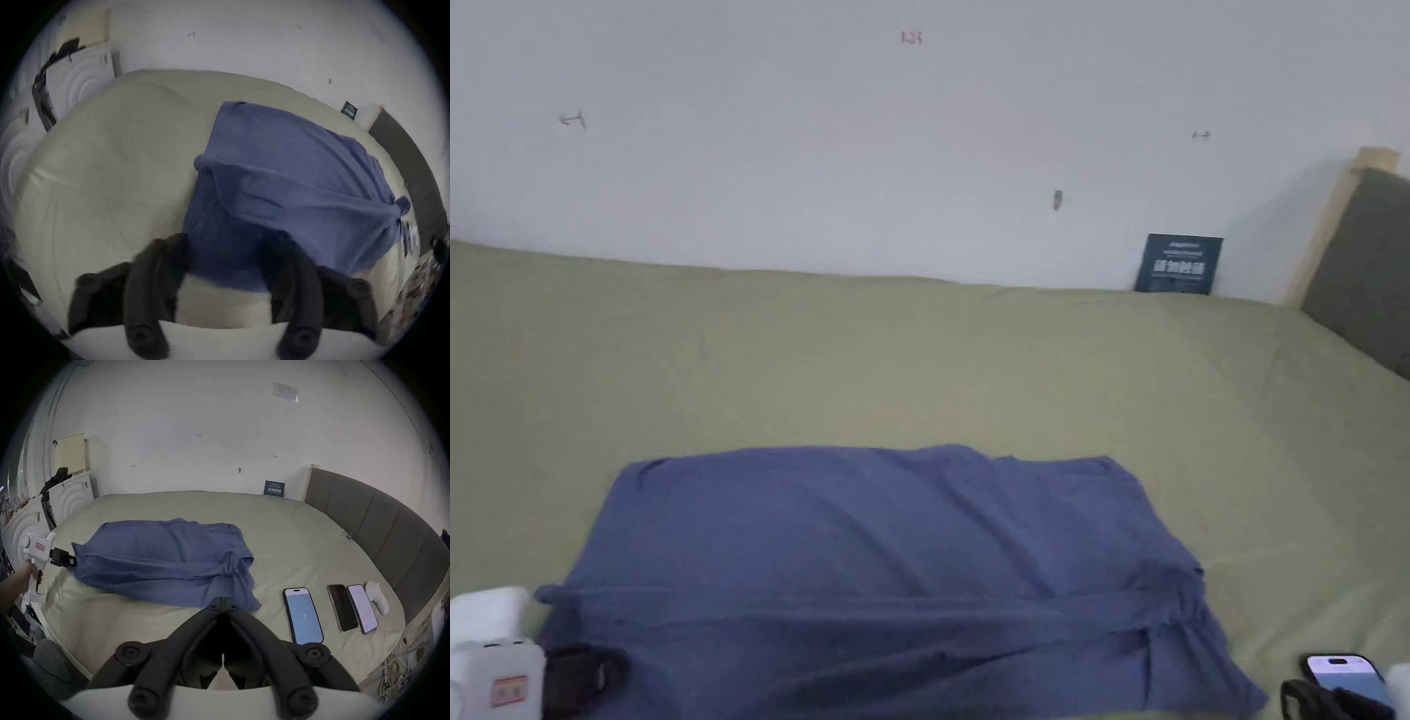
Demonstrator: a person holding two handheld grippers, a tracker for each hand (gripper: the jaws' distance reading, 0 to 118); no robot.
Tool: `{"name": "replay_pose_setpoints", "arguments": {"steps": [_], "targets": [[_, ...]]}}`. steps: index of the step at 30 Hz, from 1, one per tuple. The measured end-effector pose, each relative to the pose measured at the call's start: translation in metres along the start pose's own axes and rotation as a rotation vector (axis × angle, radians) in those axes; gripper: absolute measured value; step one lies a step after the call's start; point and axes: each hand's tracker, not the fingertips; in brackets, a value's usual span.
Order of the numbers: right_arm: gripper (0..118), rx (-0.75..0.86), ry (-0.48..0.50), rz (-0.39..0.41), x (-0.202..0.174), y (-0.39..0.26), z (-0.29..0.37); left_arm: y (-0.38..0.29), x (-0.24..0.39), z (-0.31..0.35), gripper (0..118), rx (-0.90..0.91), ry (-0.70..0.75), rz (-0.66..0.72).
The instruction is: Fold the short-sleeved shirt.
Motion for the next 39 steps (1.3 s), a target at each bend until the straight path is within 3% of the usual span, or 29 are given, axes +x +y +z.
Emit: {"name": "replay_pose_setpoints", "arguments": {"steps": [1, 6, 7, 8, 9, 10, 11, 15, 17, 18, 19, 20, 21, 22, 27, 39], "targets": [[0, -0.016, 0.002, -0.006, 0.005, 0.001, -0.008, -0.006, -0.001, 0.005, 6, 0.024, 0.020, 0.058], [2, -0.197, 0.064, -0.081, 0.032, 0.015, -0.076, -0.013, 0.005, 0.025, 5, 0.054, -0.019, 0.064], [12, -0.223, 0.053, -0.083, 0.037, 0.018, -0.091, -0.013, 0.005, 0.030, 5, 0.069, -0.027, 0.056], [33, -0.262, 0.081, -0.084, 0.043, 0.020, -0.108, -0.013, 0.005, 0.031, 5, 0.060, -0.034, 0.045], [63, -0.298, 0.082, -0.097, 0.048, 0.021, -0.123, -0.009, 0.004, 0.030, 5, 0.051, -0.035, 0.043], [84, -0.348, 0.077, -0.104, 0.051, 0.023, -0.143, -0.009, 0.004, 0.031, 5, 0.050, -0.040, 0.043], [87, -0.411, 0.071, -0.111, 0.054, 0.023, -0.158, -0.008, 0.006, 0.032, 5, 0.043, -0.050, 0.037], [79, -0.535, 0.081, -0.164, 0.061, 0.023, -0.196, -0.002, 0.005, 0.021, 5, 0.010, -0.051, -0.001], [55, -0.594, 0.104, -0.174, 0.062, 0.022, -0.202, 0.001, 0.002, 0.015, 5, -0.008, -0.055, 0.008], [33, -0.594, 0.025, -0.132, 0.059, 0.023, -0.200, 0.003, 0.002, 0.016, 5, -0.016, -0.059, 0.011], [5, -0.567, 0.008, -0.109, 0.060, 0.026, -0.195, 0.004, 0.003, 0.017, 5, -0.020, -0.064, 0.018], [5, -0.566, 0.023, -0.116, 0.064, 0.029, -0.191, 0.005, 0.000, 0.018, 5, -0.023, -0.071, 0.022], [5, -0.543, 0.081, -0.196, 0.068, 0.031, -0.183, 0.006, -0.002, 0.019, 5, -0.024, -0.075, 0.021], [5, -0.532, 0.065, -0.212, 0.065, 0.031, -0.178, 0.006, -0.002, 0.025, 5, -0.015, -0.077, 0.024], [5, -0.438, 0.075, -0.136, 0.053, 0.032, -0.128, 0.007, -0.007, 0.051, 5, 0.012, -0.133, 0.042], [5, -0.450, 0.109, -0.196, 0.057, -0.011, -0.026, -0.063, -0.040, 0.123, 5, 0.000, -0.132, 0.046]]}}
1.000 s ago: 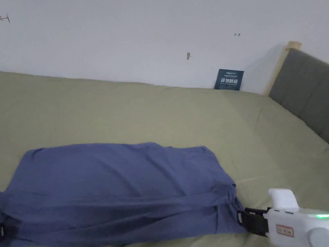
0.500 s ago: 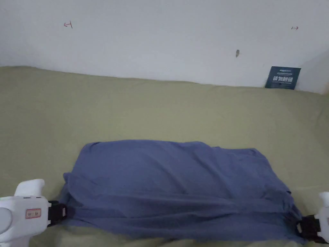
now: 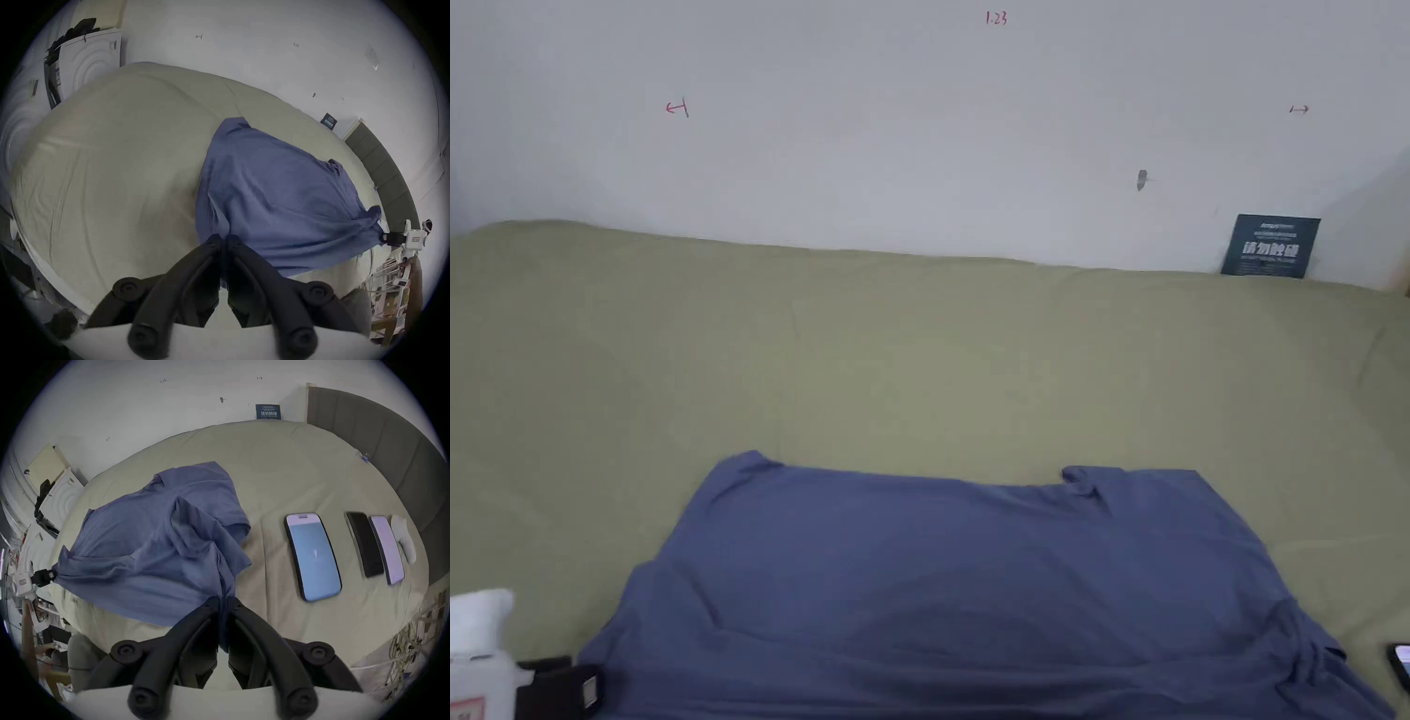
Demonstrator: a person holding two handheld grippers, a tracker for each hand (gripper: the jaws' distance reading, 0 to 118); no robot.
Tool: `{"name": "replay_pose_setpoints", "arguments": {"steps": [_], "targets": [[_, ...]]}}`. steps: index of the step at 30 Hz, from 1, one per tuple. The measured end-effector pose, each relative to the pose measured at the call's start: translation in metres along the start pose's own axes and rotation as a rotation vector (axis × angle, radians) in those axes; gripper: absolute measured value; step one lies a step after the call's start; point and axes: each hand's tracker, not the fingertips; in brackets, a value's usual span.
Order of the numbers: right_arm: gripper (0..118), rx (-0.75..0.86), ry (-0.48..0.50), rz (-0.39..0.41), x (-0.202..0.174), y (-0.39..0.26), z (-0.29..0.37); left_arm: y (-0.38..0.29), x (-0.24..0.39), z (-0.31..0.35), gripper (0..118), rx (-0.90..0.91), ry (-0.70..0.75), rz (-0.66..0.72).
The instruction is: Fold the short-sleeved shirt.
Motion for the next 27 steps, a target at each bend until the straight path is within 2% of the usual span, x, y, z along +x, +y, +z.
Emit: {"name": "replay_pose_setpoints", "arguments": {"steps": [3, 8, 12, 14, 15, 17, 18, 20, 21, 24, 27], "targets": [[5, -0.047, -0.009, 0.000, 0.002, -0.029, 0.007, -0.037, -0.008, 0.011, 5, -0.043, 0.011, 0.011], [5, -0.139, -0.056, 0.045, 0.006, -0.069, -0.001, -0.096, -0.023, 0.012, 5, -0.119, 0.023, 0.055], [5, -0.141, -0.054, 0.004, 0.023, -0.079, -0.015, -0.112, -0.046, 0.003, 5, -0.075, -0.021, 0.153], [6, -0.144, -0.037, 0.002, 0.022, -0.076, -0.015, -0.113, -0.040, 0.010, 14, -0.084, -0.038, 0.180], [8, -0.137, -0.025, 0.000, 0.022, -0.075, -0.009, -0.111, -0.039, 0.014, 31, -0.083, -0.038, 0.179], [21, -0.098, -0.014, 0.000, 0.017, -0.069, 0.008, -0.103, -0.033, 0.035, 58, -0.041, 0.025, 0.143], [41, -0.050, -0.036, 0.015, 0.012, -0.064, 0.021, -0.098, -0.025, 0.049, 65, -0.002, 0.022, 0.130], [69, 0.069, -0.055, 0.062, -0.002, -0.057, 0.052, -0.083, -0.006, 0.080, 66, 0.117, 0.018, 0.073], [77, 0.148, -0.050, 0.091, -0.010, -0.053, 0.067, -0.073, 0.007, 0.095, 68, 0.185, 0.004, 0.024], [76, 0.382, 0.006, 0.140, -0.045, -0.047, 0.104, -0.050, 0.055, 0.129, 70, 0.326, 0.016, -0.111], [76, 0.597, -0.034, 0.199, -0.082, -0.049, 0.123, -0.039, 0.098, 0.148, 71, 0.468, 0.050, -0.215]]}}
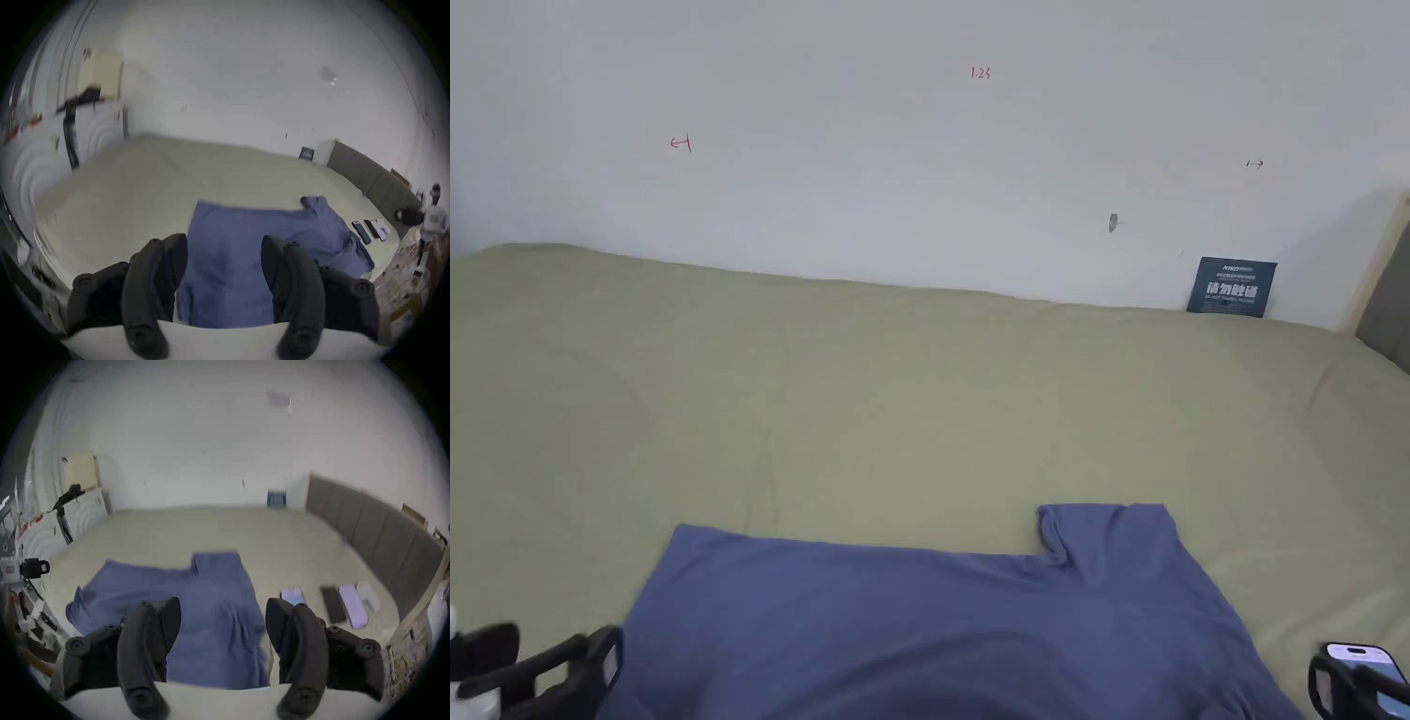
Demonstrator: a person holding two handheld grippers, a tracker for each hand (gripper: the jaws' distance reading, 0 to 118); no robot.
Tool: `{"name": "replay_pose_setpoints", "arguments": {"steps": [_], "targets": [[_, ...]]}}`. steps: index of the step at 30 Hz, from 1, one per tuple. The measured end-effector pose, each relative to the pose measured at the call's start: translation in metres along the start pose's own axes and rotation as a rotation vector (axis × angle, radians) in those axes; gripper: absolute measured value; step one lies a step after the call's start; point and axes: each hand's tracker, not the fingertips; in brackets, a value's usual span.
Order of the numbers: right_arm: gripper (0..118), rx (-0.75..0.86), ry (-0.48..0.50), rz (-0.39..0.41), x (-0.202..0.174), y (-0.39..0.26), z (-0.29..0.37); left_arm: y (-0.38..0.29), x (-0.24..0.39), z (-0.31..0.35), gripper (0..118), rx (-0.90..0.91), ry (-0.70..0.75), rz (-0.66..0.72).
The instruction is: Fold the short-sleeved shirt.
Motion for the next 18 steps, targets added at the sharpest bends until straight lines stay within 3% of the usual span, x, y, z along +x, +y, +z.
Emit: {"name": "replay_pose_setpoints", "arguments": {"steps": [2, 3, 4, 5, 6, 12, 16, 17, 18], "targets": [[70, 0.092, -0.028, 0.005, -0.016, 0.001, 0.007, 0.010, 0.022, 0.006, 69, 0.092, 0.029, -0.069], [52, 0.126, -0.025, 0.000, -0.022, 0.000, 0.008, 0.010, 0.027, 0.007, 64, 0.130, 0.054, -0.085], [23, 0.139, -0.027, 0.016, -0.025, -0.003, 0.004, 0.011, 0.034, 0.010, 51, 0.159, 0.082, -0.079], [0, 0.131, -0.043, 0.039, -0.031, -0.004, 0.002, 0.011, 0.038, 0.011, 25, 0.176, 0.081, -0.064], [0, 0.147, -0.110, 0.081, -0.037, -0.007, 0.001, 0.011, 0.041, 0.007, 0, 0.163, 0.066, -0.055], [0, 0.106, -0.036, 0.097, -0.052, -0.008, -0.015, 0.018, 0.031, -0.022, 0, 0.122, 0.033, -0.042], [0, 0.073, -0.020, 0.070, -0.050, -0.003, -0.033, 0.059, -0.001, -0.091, 2, 0.016, -0.019, -0.005], [0, 0.063, -0.020, 0.066, -0.050, -0.003, -0.038, 0.070, -0.012, -0.114, 3, -0.035, -0.006, 0.004], [0, 0.060, -0.020, 0.066, -0.049, -0.003, -0.043, 0.080, -0.024, -0.142, 18, -0.100, -0.015, 0.023]]}}
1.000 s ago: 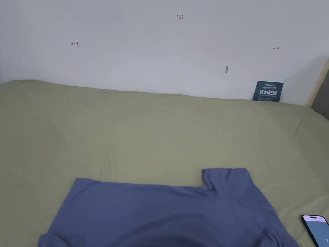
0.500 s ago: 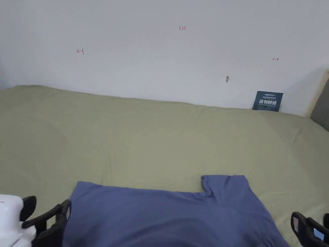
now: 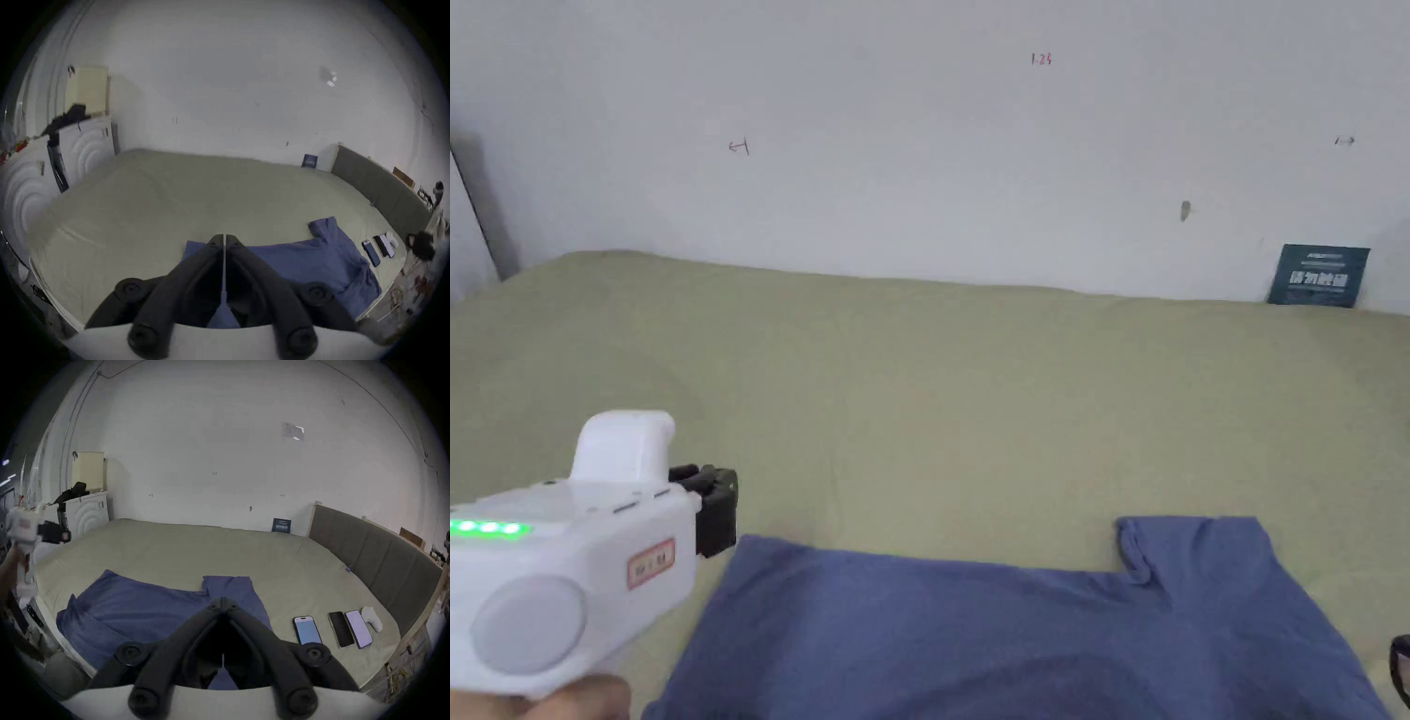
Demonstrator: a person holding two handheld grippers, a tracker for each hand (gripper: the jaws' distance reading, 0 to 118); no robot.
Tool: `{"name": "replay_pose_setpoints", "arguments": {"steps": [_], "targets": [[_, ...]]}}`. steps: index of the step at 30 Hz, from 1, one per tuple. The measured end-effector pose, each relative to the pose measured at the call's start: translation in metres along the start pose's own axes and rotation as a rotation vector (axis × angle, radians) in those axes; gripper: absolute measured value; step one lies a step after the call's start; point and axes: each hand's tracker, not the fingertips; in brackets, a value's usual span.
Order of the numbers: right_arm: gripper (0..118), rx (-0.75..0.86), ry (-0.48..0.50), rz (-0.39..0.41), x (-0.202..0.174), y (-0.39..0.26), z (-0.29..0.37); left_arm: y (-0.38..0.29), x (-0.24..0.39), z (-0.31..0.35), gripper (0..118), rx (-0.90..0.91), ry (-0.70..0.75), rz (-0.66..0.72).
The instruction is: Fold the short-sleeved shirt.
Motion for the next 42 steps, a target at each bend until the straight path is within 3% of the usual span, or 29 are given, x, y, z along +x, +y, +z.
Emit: {"name": "replay_pose_setpoints", "arguments": {"steps": [1, 2, 3, 4, 6, 11, 14, 17, 20, 21, 23, 25, 27, 28, 29, 30, 31, 32, 34, 38, 40, 41, 42], "targets": [[0, -0.004, 0.000, -0.005, 0.001, -0.001, -0.005, 0.014, -0.006, -0.028, 37, -0.056, 0.004, 0.020], [0, -0.010, 0.001, -0.008, 0.004, 0.001, -0.008, 0.023, -0.015, -0.058, 64, -0.137, -0.029, 0.027], [0, -0.030, 0.002, -0.009, 0.005, 0.001, -0.015, 0.027, -0.025, -0.088, 100, -0.204, -0.051, 0.074], [0, -0.049, 0.001, -0.012, 0.007, 0.000, -0.021, 0.027, -0.032, -0.119, 111, -0.271, -0.047, 0.100], [0, -0.076, 0.004, -0.014, 0.013, -0.001, -0.031, 0.018, -0.040, -0.158, 111, -0.371, -0.038, 0.192], [0, -0.137, -0.005, -0.012, 0.021, -0.007, -0.051, -0.012, -0.040, -0.228, 112, -0.602, 0.039, 0.133], [0, -0.165, -0.006, -0.002, 0.025, -0.007, -0.063, -0.031, -0.036, -0.246, 110, -0.651, 0.076, 0.087], [0, -0.182, 0.019, -0.010, 0.028, -0.004, -0.081, -0.043, -0.037, -0.250, 105, -0.716, 0.123, 0.072], [0, -0.225, 0.052, -0.039, 0.046, 0.003, -0.116, -0.040, -0.032, -0.239, 86, -0.682, 0.172, 0.014], [0, -0.272, 0.056, -0.051, 0.052, 0.007, -0.134, -0.040, -0.032, -0.234, 67, -0.694, 0.154, 0.042], [0, -0.338, 0.053, -0.102, 0.071, 0.016, -0.170, -0.034, -0.029, -0.226, 2, -0.667, 0.145, 0.022], [0, -0.465, 0.066, -0.156, 0.087, 0.024, -0.216, -0.036, -0.031, -0.226, 2, -0.635, 0.023, 0.111], [2, -0.622, 0.060, -0.170, 0.102, 0.029, -0.262, -0.035, -0.033, -0.220, 2, -0.638, 0.067, 0.096], [12, -0.711, 0.076, -0.157, 0.105, 0.026, -0.281, -0.036, -0.033, -0.219, 2, -0.634, 0.058, 0.099], [39, -0.724, 0.017, -0.098, 0.107, 0.026, -0.301, -0.038, -0.038, -0.225, 2, -0.632, 0.056, 0.100], [90, -0.773, 0.023, -0.043, 0.111, 0.025, -0.320, -0.039, -0.038, -0.225, 2, -0.635, 0.053, 0.106], [112, -0.867, 0.048, -0.016, 0.113, 0.018, -0.340, -0.040, -0.038, -0.225, 2, -0.637, 0.051, 0.114], [115, -0.948, 0.038, -0.006, 0.113, 0.011, -0.354, -0.041, -0.038, -0.224, 2, -0.637, 0.049, 0.121], [109, -1.041, 0.046, -0.014, 0.113, 0.000, -0.369, -0.045, -0.036, -0.227, 2, -0.639, 0.053, 0.116], [99, -1.041, 0.047, -0.117, 0.118, -0.011, -0.384, -0.047, -0.035, -0.231, 2, -0.642, 0.057, 0.105], [95, -1.035, 0.004, -0.073, 0.112, -0.007, -0.380, -0.046, -0.034, -0.233, 2, -0.645, 0.051, 0.086], [86, -1.016, 0.013, -0.071, 0.110, -0.002, -0.377, -0.046, -0.035, -0.234, 2, -0.643, 0.052, 0.087], [62, -0.996, -0.004, -0.020, 0.105, 0.002, -0.365, -0.045, -0.035, -0.234, 2, -0.645, 0.050, 0.089]]}}
